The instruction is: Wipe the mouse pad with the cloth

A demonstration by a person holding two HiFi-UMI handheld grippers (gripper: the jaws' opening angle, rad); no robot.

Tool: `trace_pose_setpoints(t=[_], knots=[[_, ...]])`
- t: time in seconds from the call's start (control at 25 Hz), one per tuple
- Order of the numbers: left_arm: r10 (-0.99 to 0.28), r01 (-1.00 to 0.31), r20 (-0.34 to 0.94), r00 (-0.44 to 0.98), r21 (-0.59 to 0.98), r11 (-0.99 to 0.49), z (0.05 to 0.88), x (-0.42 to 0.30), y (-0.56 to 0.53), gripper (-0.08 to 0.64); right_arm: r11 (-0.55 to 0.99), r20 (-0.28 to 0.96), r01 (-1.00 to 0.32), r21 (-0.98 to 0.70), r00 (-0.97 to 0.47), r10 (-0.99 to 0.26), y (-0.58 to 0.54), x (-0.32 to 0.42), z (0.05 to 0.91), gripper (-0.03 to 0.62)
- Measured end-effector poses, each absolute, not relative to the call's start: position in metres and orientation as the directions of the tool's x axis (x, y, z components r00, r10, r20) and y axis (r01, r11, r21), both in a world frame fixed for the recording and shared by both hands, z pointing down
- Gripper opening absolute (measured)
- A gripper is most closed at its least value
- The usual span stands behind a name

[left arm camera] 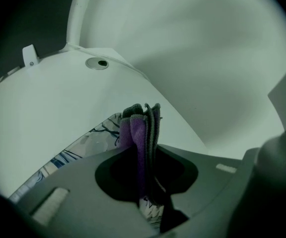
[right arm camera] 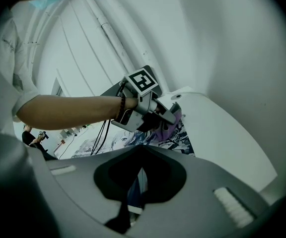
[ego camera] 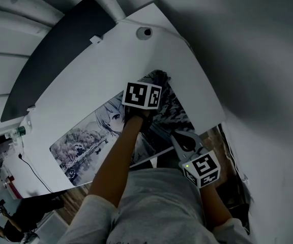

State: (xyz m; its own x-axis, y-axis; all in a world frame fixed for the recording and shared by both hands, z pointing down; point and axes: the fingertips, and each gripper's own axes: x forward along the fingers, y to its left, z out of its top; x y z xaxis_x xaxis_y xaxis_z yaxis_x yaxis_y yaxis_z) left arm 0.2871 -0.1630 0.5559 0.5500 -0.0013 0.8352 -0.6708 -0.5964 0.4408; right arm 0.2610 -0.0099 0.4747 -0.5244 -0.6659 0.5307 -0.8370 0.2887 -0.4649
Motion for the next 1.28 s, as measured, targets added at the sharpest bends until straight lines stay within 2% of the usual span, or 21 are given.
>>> trace_pose_setpoints(t=[0.28, 0.48, 0.68, 0.88, 1.28], knots=[[-0.042, -0.661, 0.815, 0.578, 0.438, -0.61, 0.548, 0.281, -0.164, 0.104, 0.299, 0.536, -0.843, -0.448, -0.52, -0.665, -0.01, 0.257, 0.471, 0.008], [-0.082, -0.665, 0.801, 0.593, 0.429, -0.611, 0.522, 0.234, -0.158, 0.104, 0.365, 0.532, -0.825, -0.432, -0.56, -0.635, -0.02, 0.231, 0.467, 0.007], [-0.173, -0.712, 0.789, 0.59, 0.407, -0.572, 0.495, 0.145, -0.143, 0.104, 0.483, 0.52, -0.769, -0.42, -0.639, -0.567, -0.029, 0.169, 0.459, 0.008], [-0.268, -0.798, 0.798, 0.54, 0.383, -0.466, 0.489, 0.034, -0.119, 0.104, 0.603, 0.513, -0.684, -0.41, -0.72, -0.468, -0.022, 0.096, 0.452, 0.006], [-0.416, -0.927, 0.828, 0.375, 0.331, -0.175, 0.49, -0.188, -0.034, 0.104, 0.75, 0.513, -0.522, -0.407, -0.81, -0.285, 0.02, -0.039, 0.446, 0.007]])
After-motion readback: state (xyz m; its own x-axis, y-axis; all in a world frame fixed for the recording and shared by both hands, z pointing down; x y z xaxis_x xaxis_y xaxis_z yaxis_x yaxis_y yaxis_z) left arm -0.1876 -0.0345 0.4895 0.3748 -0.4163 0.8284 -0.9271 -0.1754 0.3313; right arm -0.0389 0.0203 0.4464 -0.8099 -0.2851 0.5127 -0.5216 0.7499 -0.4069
